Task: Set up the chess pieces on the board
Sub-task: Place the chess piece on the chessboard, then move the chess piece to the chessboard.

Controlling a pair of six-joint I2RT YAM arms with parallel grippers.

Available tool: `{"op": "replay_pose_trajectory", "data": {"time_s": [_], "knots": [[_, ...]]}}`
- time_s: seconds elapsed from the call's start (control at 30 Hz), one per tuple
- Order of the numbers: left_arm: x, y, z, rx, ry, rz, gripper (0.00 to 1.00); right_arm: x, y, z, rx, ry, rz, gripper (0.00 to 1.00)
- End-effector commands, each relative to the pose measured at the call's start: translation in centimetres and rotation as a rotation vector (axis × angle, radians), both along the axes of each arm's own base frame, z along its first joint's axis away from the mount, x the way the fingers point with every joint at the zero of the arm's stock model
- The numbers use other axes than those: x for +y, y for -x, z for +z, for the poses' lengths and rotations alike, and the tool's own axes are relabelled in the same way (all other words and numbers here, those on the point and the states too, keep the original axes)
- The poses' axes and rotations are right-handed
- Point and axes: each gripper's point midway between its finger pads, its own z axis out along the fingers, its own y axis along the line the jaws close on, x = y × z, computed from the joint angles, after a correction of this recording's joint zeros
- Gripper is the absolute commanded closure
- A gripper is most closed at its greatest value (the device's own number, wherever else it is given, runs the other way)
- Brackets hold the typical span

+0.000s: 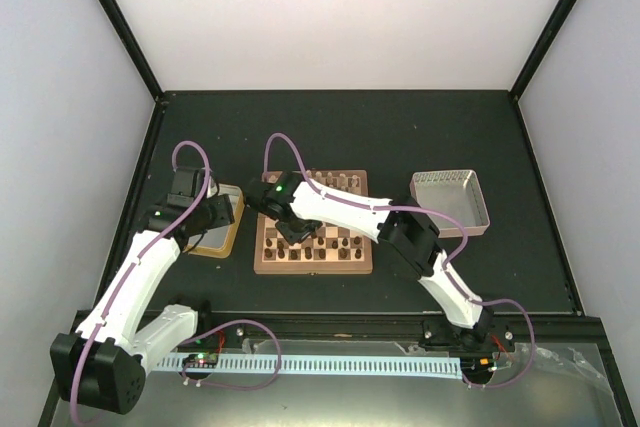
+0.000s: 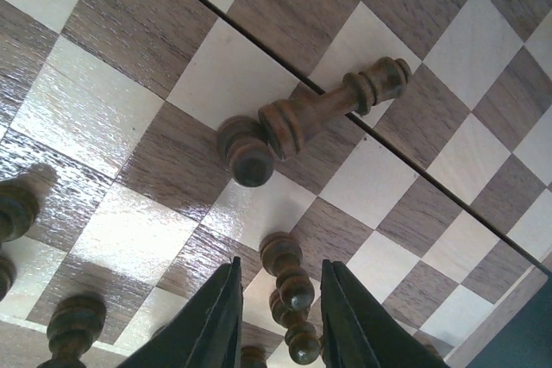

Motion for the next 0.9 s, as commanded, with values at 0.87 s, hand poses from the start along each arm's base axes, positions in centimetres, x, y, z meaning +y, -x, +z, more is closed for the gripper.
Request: {"op": "replay_pose_trajectory", "data": {"time_s": [0.87], "knots": [[0.0, -0.5, 1.8, -0.046, 0.014, 0.005, 0.38, 0.7, 1.6, -0.4, 0.094, -0.125, 0.002, 0.96]]}}
